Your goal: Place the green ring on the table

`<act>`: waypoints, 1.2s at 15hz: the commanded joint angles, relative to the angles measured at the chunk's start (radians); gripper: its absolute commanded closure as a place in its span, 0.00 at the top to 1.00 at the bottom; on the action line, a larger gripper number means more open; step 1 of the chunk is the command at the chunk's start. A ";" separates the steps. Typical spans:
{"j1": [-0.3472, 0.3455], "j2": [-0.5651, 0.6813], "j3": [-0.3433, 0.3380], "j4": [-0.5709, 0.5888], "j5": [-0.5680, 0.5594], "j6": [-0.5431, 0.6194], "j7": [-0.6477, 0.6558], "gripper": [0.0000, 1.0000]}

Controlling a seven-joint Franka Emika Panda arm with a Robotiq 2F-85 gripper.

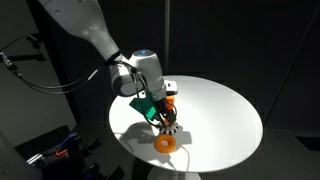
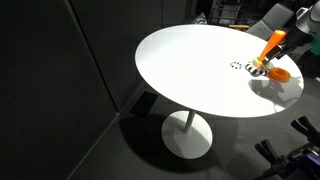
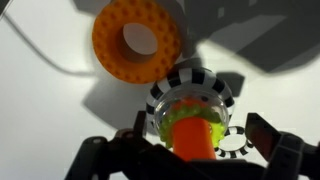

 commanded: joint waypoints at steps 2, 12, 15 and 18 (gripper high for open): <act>-0.069 0.040 0.067 0.021 0.001 0.037 -0.010 1.00; -0.152 0.093 0.157 0.049 -0.024 0.097 -0.003 1.00; -0.167 0.103 0.174 0.059 -0.025 0.102 -0.003 0.75; -0.177 0.105 0.181 0.064 -0.027 0.101 -0.001 0.49</act>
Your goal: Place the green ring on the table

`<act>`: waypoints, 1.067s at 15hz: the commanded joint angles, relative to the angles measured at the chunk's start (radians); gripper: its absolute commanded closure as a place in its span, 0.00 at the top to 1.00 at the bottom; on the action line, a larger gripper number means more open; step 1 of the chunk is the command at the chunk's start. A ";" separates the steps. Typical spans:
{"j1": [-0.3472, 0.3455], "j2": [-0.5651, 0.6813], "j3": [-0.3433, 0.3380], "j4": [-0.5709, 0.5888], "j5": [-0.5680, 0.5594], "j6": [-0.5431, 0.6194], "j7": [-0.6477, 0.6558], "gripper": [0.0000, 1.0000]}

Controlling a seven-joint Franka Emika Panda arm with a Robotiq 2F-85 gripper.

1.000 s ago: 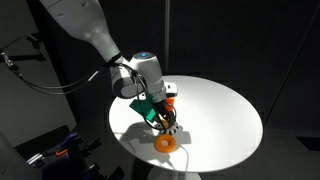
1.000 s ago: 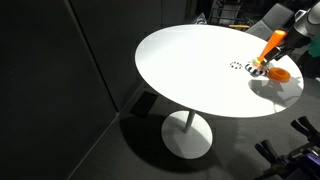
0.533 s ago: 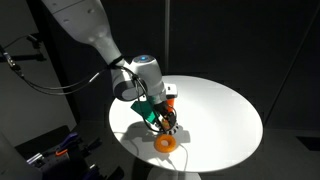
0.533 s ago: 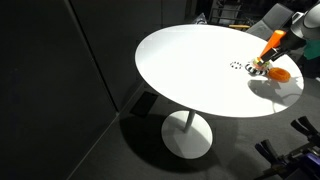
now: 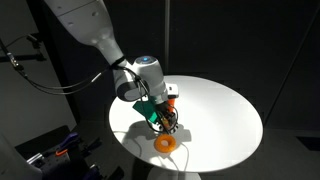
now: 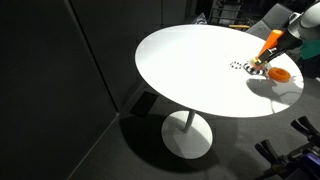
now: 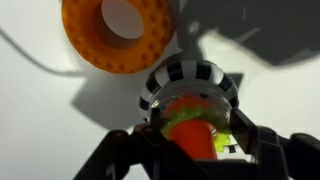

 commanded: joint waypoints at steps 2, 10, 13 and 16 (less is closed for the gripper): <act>-0.041 0.006 0.030 0.019 -0.020 0.011 0.002 0.44; -0.020 -0.076 0.005 0.007 -0.014 -0.039 0.041 0.44; -0.015 -0.123 0.006 0.004 0.010 -0.063 0.034 0.44; -0.017 -0.176 0.017 -0.003 0.020 -0.081 0.036 0.44</act>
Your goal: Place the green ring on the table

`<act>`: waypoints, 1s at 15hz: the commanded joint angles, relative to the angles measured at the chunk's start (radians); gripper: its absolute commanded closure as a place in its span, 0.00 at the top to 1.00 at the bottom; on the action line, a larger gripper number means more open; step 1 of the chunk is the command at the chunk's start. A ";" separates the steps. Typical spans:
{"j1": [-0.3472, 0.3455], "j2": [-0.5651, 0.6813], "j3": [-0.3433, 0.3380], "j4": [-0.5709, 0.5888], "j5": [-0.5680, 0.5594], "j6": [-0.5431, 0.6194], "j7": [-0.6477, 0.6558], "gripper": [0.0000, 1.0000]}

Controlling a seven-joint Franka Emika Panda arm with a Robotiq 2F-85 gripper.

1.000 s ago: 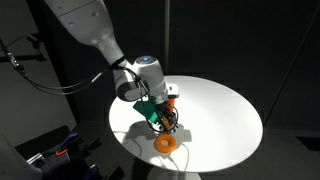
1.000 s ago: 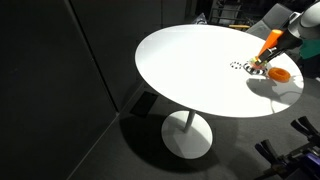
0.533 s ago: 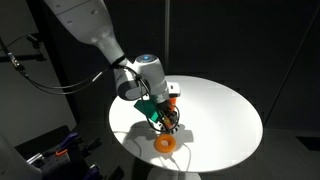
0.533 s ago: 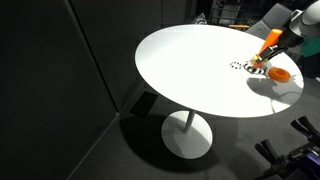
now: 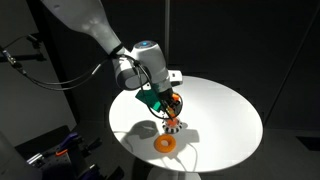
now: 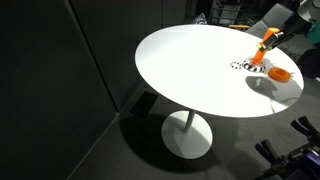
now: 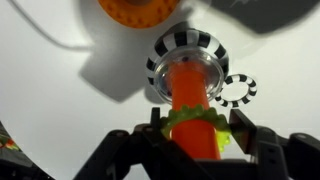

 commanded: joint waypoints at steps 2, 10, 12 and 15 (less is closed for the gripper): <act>-0.007 -0.107 0.025 -0.015 0.031 -0.068 0.014 0.44; -0.002 -0.276 0.081 -0.025 0.175 -0.155 0.003 0.44; 0.002 -0.301 0.088 -0.024 0.207 -0.171 -0.004 0.44; 0.013 -0.305 0.093 -0.026 0.237 -0.201 -0.035 0.44</act>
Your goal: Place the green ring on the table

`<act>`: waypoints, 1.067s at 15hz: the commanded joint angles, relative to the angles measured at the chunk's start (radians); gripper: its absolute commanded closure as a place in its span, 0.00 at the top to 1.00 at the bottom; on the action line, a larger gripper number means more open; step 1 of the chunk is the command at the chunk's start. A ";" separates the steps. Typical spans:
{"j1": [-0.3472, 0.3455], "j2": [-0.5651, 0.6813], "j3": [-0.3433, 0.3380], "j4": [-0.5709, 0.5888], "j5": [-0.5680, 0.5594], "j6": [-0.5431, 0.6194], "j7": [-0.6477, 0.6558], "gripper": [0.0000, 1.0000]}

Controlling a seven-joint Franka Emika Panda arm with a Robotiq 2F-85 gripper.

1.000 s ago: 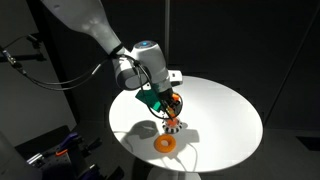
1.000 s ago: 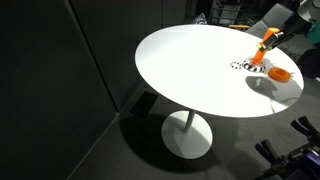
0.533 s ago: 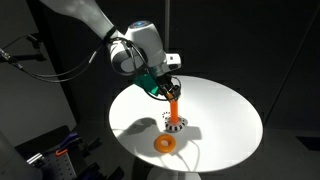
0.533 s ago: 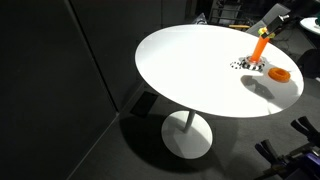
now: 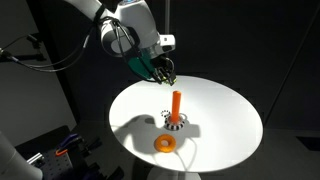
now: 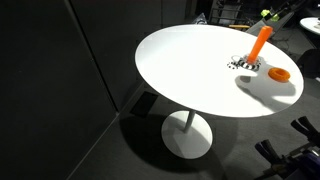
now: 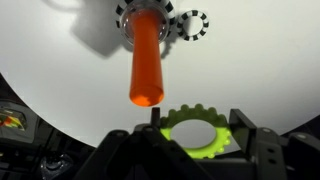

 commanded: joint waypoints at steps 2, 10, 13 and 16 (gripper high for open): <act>0.012 -0.010 0.012 -0.016 0.056 -0.074 -0.056 0.44; 0.234 0.085 -0.197 -0.021 0.033 -0.164 -0.089 0.44; 0.247 0.145 -0.207 -0.027 0.043 -0.097 -0.117 0.44; 0.232 0.208 -0.192 -0.027 0.036 -0.022 -0.132 0.44</act>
